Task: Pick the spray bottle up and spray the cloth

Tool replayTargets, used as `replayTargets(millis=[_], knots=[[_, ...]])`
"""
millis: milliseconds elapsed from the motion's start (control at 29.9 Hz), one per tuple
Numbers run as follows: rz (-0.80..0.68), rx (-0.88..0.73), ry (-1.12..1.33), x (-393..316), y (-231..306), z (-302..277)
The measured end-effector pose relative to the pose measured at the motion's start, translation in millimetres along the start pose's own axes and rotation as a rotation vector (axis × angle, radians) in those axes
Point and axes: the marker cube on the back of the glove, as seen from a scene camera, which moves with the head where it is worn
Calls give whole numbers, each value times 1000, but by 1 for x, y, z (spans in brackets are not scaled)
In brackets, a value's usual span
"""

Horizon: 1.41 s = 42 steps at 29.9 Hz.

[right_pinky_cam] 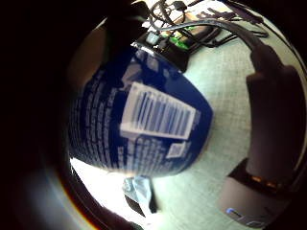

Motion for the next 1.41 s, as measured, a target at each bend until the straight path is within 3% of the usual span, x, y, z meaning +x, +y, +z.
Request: replayTargets(millis=[167, 368, 870, 1405], knots=[[-6, 48, -4, -1, -5, 1], [-31, -5, -43, -9, -6, -3], [-130, -458, -21, -64, 10, -4], [-190, -752, 133, -89, 18, 5]])
